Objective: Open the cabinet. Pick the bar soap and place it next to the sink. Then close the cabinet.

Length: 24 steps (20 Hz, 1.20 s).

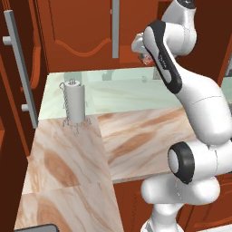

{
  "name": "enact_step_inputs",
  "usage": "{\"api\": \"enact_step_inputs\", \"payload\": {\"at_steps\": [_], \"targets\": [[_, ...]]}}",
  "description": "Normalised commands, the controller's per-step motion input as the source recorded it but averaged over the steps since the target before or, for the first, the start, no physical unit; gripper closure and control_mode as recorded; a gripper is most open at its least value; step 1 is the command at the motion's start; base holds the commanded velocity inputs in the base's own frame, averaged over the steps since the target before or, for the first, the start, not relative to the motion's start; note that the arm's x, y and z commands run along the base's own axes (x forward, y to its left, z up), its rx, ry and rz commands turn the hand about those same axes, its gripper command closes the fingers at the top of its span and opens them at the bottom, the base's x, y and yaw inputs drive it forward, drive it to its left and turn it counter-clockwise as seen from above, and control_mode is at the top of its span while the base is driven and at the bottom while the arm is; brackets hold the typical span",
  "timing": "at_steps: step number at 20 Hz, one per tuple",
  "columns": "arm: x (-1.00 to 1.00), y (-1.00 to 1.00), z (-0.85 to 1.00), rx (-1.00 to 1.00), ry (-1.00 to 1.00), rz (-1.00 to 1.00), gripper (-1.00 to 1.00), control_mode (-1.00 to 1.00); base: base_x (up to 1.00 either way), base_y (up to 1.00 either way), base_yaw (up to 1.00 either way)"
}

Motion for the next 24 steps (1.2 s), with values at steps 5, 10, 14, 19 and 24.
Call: {"api": "enact_step_inputs", "payload": {"at_steps": [5,10,14,19,24], "targets": [[-0.78,-0.01,0.00,0.00,0.00,0.00,1.00,-1.00,0.00,0.00,0.00],[-0.78,-0.06,0.00,0.00,0.00,0.00,1.00,-1.00,0.00,0.00,0.00],[-0.78,-0.06,0.00,0.00,0.00,0.00,1.00,-1.00,0.00,0.00,0.00],[-0.71,-0.03,0.00,0.00,0.00,0.00,1.00,-1.00,0.00,0.00,0.00],[-0.71,-0.07,0.00,0.00,0.00,0.00,1.00,-1.00,0.00,0.00,0.00]]}}
